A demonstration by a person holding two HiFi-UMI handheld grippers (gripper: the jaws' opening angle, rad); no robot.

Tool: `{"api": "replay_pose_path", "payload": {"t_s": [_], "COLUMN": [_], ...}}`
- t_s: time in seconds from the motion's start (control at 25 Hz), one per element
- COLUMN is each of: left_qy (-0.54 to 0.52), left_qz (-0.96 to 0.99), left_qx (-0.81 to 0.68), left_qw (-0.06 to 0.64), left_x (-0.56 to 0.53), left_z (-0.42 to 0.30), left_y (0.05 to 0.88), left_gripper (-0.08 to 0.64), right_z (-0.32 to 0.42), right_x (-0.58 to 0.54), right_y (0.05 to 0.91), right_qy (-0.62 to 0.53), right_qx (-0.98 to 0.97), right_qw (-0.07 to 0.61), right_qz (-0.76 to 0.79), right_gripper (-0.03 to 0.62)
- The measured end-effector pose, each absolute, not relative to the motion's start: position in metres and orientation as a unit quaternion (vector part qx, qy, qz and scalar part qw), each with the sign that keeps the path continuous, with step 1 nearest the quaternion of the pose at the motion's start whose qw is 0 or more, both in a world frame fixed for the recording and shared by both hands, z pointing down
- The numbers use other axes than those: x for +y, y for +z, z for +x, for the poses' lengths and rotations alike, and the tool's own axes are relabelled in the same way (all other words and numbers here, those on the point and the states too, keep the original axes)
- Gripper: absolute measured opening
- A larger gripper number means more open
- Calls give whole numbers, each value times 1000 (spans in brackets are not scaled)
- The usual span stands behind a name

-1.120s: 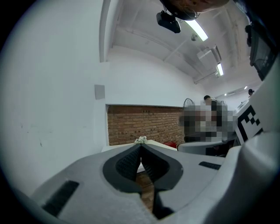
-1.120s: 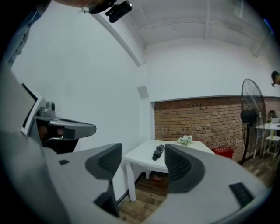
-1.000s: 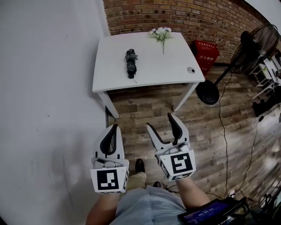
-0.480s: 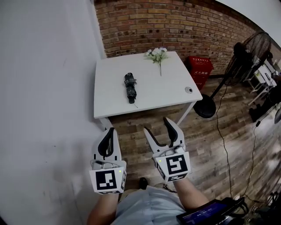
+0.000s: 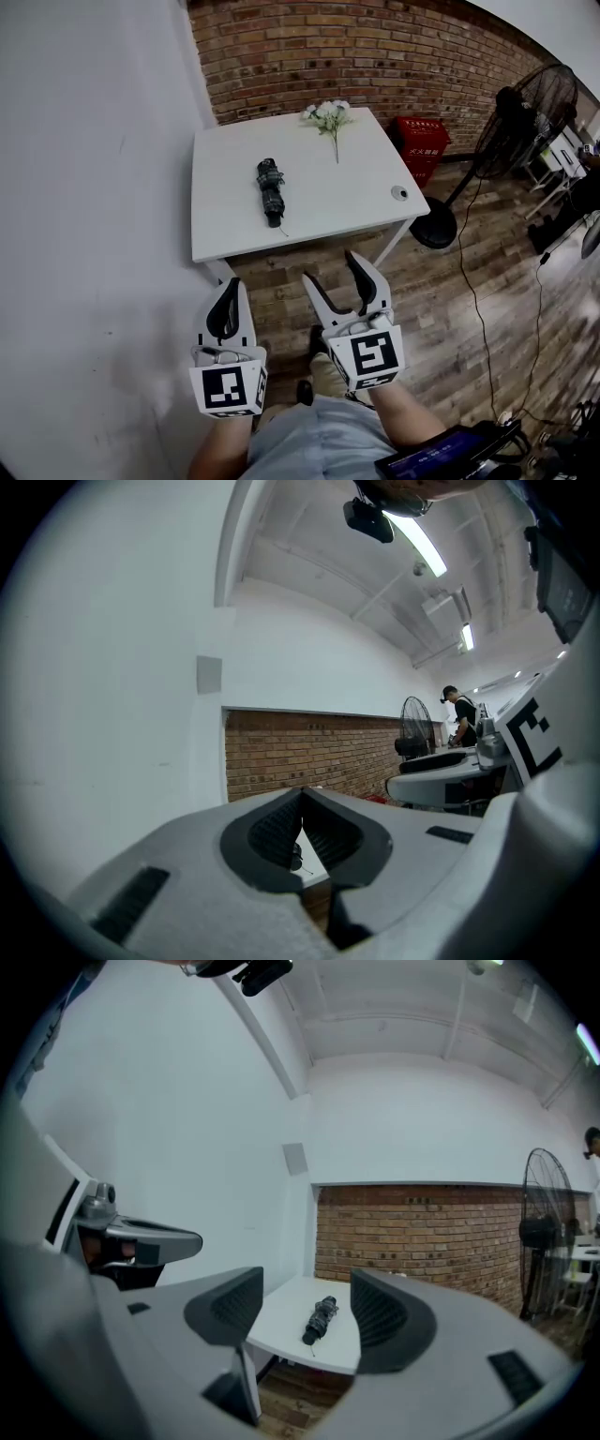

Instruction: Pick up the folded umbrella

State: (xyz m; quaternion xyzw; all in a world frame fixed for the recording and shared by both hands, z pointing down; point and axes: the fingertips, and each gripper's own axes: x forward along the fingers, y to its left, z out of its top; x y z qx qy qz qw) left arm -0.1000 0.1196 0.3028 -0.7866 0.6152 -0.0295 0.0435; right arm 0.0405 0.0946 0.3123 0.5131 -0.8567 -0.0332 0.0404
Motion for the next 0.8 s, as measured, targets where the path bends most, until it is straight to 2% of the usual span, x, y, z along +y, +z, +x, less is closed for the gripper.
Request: {"api": "replay_pose_path", "payload": {"t_s": [0.8], "left_qy": [-91], "left_qz": [-780], "left_qx": [619], "left_qw": [5], "left_x": [-32], "left_z": [-91], "left_y": [348], "left_gripper": [6], "right_z": [48], "right_x": [-70], "right_y": [362], "right_qy": [32], "right_qx": [-864], "right_qw": [58], "right_qz": [499], "right_gripper": [295]}}
